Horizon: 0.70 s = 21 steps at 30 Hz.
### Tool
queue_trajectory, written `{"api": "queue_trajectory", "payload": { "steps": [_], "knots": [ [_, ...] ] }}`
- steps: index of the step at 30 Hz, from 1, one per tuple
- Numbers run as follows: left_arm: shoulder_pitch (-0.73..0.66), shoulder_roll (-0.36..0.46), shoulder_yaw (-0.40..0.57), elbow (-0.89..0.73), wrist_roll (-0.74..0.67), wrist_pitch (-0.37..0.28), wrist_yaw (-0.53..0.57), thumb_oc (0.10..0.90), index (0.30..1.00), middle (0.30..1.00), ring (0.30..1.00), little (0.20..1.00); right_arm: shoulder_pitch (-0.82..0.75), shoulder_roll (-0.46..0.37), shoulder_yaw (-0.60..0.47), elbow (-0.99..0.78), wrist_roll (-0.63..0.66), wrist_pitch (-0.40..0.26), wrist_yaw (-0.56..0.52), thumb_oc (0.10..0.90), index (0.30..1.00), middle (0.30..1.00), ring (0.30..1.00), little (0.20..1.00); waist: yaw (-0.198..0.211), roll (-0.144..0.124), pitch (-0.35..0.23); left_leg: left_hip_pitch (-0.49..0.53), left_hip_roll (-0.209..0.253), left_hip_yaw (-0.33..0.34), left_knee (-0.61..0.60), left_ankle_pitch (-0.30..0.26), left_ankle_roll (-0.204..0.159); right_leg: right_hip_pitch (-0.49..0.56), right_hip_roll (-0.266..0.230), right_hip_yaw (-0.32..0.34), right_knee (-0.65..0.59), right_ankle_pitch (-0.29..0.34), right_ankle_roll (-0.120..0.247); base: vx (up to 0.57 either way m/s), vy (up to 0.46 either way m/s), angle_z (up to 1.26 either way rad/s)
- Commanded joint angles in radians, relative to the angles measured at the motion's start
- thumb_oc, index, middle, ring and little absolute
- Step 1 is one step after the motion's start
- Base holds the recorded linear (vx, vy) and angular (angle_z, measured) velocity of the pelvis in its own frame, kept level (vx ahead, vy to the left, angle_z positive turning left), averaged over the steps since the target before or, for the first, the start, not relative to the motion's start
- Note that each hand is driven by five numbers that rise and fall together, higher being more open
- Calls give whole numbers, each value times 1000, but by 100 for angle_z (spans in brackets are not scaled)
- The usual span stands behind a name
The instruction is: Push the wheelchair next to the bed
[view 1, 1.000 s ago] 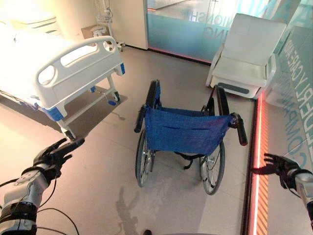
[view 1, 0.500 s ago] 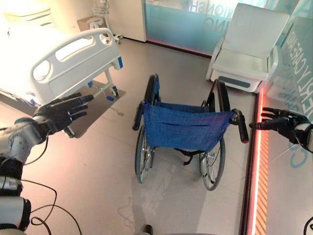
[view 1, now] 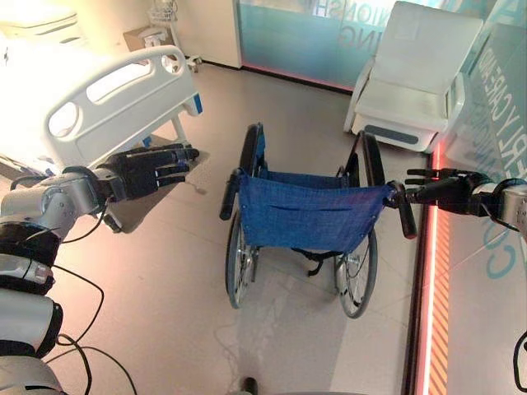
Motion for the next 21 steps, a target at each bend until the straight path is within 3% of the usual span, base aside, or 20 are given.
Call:
{"api": "queue_trajectory", "payload": {
  "steps": [1,9,21],
  "knots": [
    [-155,-38,14,50,-42,-62,2,800,900,900,900,900,-152,-42,65,23,-6,22,-24,800,900,900,900,900,25,31,-117,20,-24,57,3,-63,-38,-48,8,-29,1,81,14,0,0,0],
    [-196,-89,-43,44,-31,-65,26,800,900,900,900,900,-185,9,131,137,-176,74,-7,800,900,900,900,900,32,32,-114,19,-29,50,3,-58,-35,-45,8,-29,1,82,11,5,0,2],
    [-208,-159,-69,22,-17,-87,66,800,900,900,900,900,-212,87,139,196,-143,118,-146,800,900,900,900,900,41,36,-103,20,-31,42,3,-58,-33,-46,8,-23,1,84,10,1,0,0]
  ]
}}
